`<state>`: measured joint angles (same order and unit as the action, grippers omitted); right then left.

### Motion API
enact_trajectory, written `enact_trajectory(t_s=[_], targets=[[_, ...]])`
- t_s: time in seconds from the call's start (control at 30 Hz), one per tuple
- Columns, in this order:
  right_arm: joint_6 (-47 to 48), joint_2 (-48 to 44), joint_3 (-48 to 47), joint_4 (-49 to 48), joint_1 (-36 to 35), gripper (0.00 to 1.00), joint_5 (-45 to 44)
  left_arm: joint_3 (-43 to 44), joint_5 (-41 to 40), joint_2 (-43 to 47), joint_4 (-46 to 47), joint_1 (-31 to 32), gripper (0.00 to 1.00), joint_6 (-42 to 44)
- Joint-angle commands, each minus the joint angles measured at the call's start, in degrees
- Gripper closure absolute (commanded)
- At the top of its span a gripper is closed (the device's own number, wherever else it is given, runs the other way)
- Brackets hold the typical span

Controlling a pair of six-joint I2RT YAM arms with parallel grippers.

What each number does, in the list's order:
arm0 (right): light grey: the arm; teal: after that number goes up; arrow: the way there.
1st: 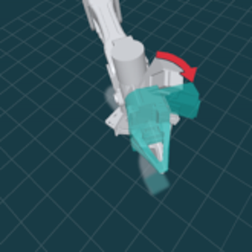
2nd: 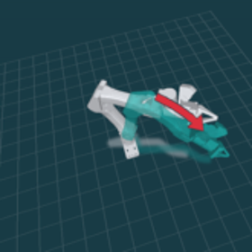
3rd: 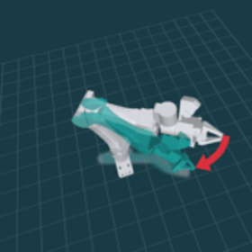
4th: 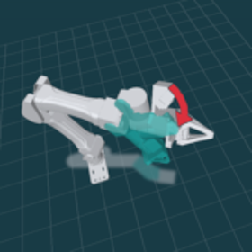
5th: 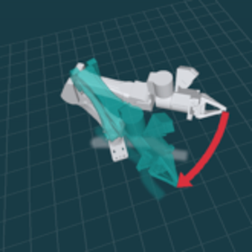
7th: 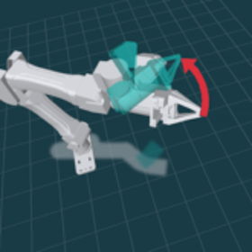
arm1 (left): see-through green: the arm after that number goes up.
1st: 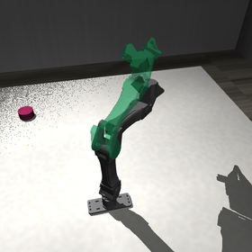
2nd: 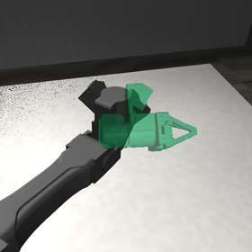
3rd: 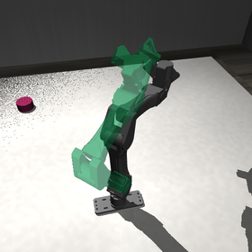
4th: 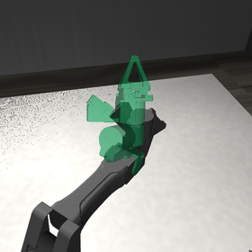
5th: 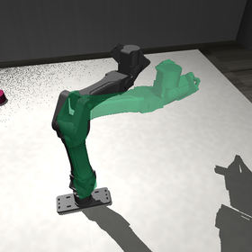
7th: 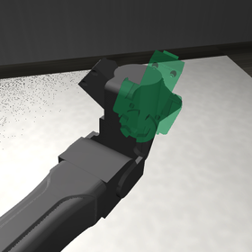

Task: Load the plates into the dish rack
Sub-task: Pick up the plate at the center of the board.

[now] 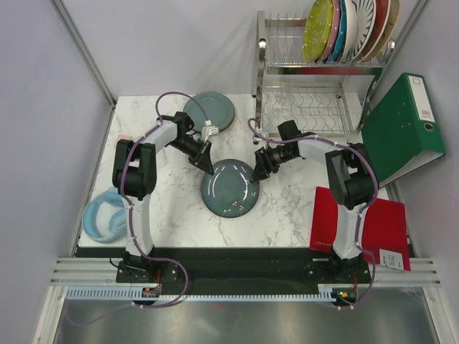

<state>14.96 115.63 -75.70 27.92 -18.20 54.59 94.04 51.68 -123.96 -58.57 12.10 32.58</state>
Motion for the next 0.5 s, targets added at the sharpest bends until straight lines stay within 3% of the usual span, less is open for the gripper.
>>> enact_trajectory(t_s=[0.0,0.2,0.3,0.33,0.43,0.47], targets=[[2.97,2.66,-3.92,1.17,-0.96,0.34,4.82,2.55,4.83,2.85,1.96,0.29,0.98,3.81],[3.06,4.07,-5.77,1.08,-2.63,0.42,6.49,2.99,5.10,2.23,2.14,0.47,0.98,3.63],[2.71,4.16,-5.95,1.17,-3.07,0.62,6.93,2.73,4.92,2.23,2.49,0.47,0.98,3.55],[2.44,4.07,-5.86,1.17,-3.16,0.76,6.94,2.73,4.83,2.15,2.67,0.47,0.98,3.55],[1.83,3.02,-5.60,1.35,-3.16,1.00,6.15,1.94,3.35,2.50,4.24,0.47,0.94,2.23],[1.74,2.67,-5.51,1.43,-3.07,1.00,6.06,1.33,2.73,2.67,4.95,0.47,0.89,1.01]])
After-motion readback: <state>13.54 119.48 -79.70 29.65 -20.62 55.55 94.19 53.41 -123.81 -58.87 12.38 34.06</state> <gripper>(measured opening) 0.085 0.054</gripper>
